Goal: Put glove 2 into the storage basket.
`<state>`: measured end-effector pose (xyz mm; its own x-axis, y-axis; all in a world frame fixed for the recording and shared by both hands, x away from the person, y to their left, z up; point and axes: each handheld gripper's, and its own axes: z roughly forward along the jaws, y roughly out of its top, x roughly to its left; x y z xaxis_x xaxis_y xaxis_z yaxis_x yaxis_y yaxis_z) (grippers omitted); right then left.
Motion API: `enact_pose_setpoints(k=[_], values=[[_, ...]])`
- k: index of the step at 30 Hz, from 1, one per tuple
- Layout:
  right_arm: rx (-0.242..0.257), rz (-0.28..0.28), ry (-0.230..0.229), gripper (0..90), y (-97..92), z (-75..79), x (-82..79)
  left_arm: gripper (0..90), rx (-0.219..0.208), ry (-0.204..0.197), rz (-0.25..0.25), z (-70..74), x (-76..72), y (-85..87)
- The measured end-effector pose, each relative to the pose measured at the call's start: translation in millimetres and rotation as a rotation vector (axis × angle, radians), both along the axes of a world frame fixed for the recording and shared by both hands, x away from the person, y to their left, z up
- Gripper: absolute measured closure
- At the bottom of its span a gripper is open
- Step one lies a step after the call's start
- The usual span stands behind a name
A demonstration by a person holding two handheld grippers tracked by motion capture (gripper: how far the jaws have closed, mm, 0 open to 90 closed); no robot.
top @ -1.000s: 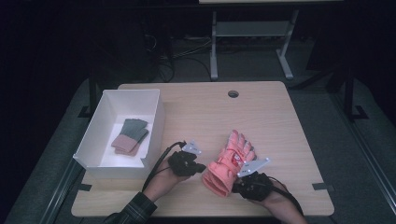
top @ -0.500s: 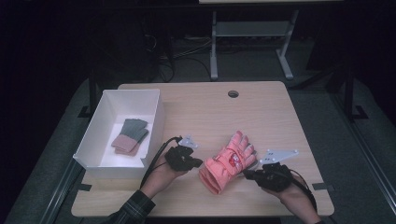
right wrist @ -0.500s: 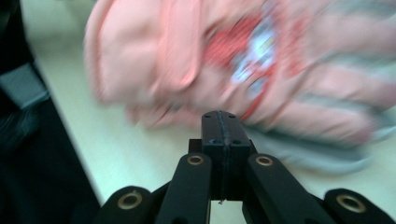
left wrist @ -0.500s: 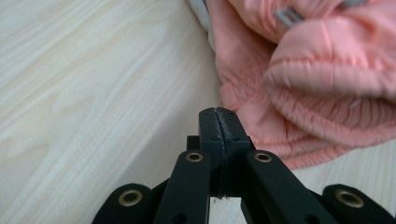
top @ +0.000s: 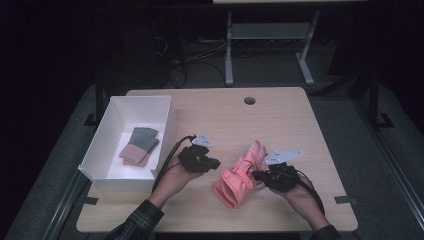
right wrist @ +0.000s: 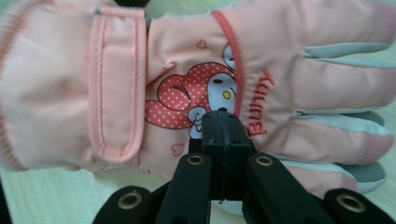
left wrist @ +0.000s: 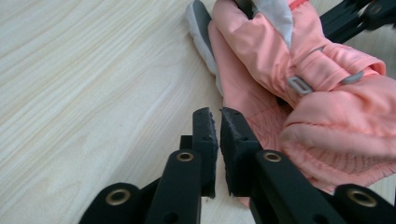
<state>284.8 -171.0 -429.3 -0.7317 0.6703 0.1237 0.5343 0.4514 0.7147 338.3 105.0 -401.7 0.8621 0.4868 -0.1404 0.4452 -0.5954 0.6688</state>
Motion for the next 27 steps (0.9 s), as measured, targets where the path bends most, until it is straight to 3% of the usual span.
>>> enact_pose_setpoints(k=[2, 6, 15, 21, 26, 27], values=[[-0.012, 0.004, 0.003, 90.0, 2.4, -3.1, 0.9, 81.3, 0.013, -0.005, -0.015, 3.4, 2.3, -0.3], [-0.023, 0.002, 0.02, 90.0, 6.2, -8.6, 2.4, 74.6, -0.005, -0.017, -0.023, 12.5, 4.7, -5.7], [-0.06, 0.003, 0.005, 90.0, 14.9, -14.5, 4.7, 42.9, -0.077, 0.002, -0.069, 32.1, 14.5, -33.0], [-0.061, 0.002, 0.006, 90.0, 15.5, -14.5, 4.4, 31.0, -0.065, 0.04, -0.089, 20.1, 23.8, -57.6], [-0.057, 0.002, 0.006, 90.0, 14.8, -14.6, 4.3, 27.2, -0.035, 0.068, -0.094, 6.2, 29.4, -63.4], [-0.057, 0.003, 0.008, 90.0, 14.6, -14.5, 4.3, 26.3, -0.028, 0.092, -0.093, -0.5, 30.5, -64.0]])
